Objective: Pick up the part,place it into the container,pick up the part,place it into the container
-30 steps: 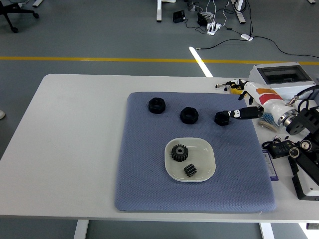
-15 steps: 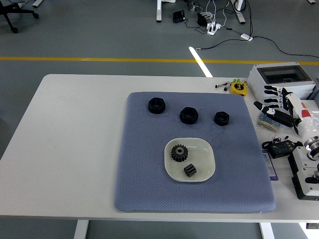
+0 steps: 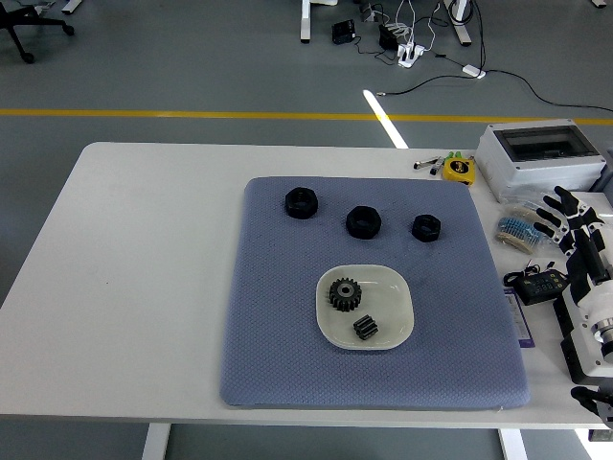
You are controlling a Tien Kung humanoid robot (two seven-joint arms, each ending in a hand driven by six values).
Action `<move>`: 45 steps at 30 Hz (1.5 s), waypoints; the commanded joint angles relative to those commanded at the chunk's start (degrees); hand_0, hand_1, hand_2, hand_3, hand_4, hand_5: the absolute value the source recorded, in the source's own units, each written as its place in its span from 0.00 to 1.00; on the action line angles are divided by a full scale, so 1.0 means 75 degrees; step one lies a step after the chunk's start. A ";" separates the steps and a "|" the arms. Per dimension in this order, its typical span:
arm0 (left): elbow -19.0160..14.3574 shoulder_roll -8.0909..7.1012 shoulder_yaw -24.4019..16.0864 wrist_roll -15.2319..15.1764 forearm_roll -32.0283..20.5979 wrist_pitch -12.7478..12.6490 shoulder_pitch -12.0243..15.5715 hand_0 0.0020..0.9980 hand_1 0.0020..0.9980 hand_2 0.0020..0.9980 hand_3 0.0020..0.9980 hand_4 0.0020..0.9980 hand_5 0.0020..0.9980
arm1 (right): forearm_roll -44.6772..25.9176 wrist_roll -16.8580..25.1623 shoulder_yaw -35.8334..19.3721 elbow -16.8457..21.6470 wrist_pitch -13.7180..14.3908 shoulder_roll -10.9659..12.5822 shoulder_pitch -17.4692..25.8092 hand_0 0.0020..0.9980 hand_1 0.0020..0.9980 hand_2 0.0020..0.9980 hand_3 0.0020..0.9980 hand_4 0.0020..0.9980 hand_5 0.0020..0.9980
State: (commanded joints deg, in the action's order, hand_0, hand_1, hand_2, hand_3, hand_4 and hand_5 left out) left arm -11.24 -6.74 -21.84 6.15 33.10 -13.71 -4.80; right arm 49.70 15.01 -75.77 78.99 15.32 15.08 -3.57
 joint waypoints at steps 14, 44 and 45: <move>-0.0001 -0.0030 0.0045 -0.0008 -0.0010 0.0022 -0.0055 0.71 0.63 0.69 0.59 0.68 0.63 | 0.0331 -0.0060 -0.0095 0.0044 -0.0074 0.0065 0.0040 0.78 0.79 0.82 0.85 1.00 0.85; 0.0006 -0.0039 0.0134 -0.0046 -0.0159 0.0004 -0.0091 0.71 0.62 0.68 0.58 0.68 0.64 | 0.0688 -0.0332 -0.0079 -0.0013 -0.0486 -0.0068 -0.0045 0.73 0.74 0.77 0.78 1.00 0.88; 0.0006 -0.0038 0.0134 -0.0046 -0.0159 0.0002 -0.0093 0.71 0.62 0.68 0.58 0.68 0.64 | 0.0696 -0.0335 -0.0082 -0.0012 -0.0490 -0.0066 -0.0047 0.73 0.74 0.77 0.78 1.00 0.88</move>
State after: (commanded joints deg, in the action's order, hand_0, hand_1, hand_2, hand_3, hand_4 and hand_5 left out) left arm -11.19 -7.02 -20.83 5.81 31.91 -13.69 -5.50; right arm 54.91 12.50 -76.39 78.90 11.64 14.58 -3.93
